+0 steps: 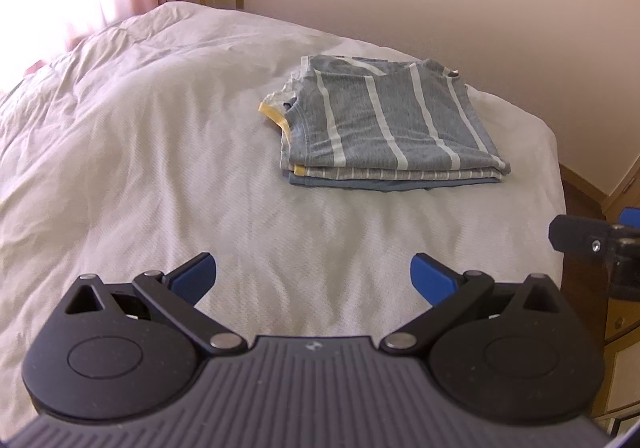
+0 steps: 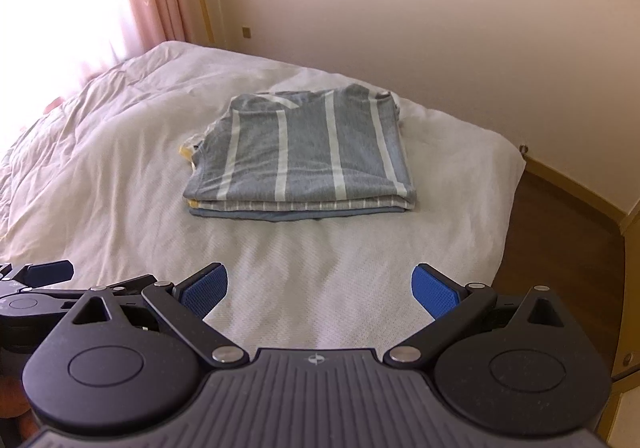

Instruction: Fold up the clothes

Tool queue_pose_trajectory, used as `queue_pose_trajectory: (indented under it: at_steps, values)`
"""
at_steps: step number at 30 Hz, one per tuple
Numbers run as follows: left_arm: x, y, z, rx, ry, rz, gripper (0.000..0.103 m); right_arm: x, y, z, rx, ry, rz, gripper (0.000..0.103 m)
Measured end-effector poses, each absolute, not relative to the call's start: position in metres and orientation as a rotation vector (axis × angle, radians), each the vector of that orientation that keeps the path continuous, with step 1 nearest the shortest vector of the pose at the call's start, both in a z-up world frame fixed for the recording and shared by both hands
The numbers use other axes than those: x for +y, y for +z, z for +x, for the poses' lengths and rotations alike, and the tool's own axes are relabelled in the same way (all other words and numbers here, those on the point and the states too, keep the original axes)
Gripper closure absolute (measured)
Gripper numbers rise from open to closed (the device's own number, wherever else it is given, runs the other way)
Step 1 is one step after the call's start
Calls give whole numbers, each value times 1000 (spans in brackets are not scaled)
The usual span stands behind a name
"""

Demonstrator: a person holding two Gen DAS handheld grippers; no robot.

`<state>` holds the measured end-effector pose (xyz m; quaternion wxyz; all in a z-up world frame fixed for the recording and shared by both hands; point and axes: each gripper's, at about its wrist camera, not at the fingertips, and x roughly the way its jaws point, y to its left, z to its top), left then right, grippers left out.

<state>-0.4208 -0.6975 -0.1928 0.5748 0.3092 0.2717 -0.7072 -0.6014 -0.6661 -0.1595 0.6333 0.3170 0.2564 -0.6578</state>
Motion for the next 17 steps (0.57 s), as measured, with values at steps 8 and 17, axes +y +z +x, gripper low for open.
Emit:
queue_pose_trajectory:
  at_steps: [8, 17]
  values:
    - [-697, -181, -427, 622, -1666, 718, 1, -665, -144, -604, 585, -1508, 715, 2]
    - [-697, -180, -431, 600, -1645, 718, 0, -666, -144, -610, 592, -1513, 731, 2]
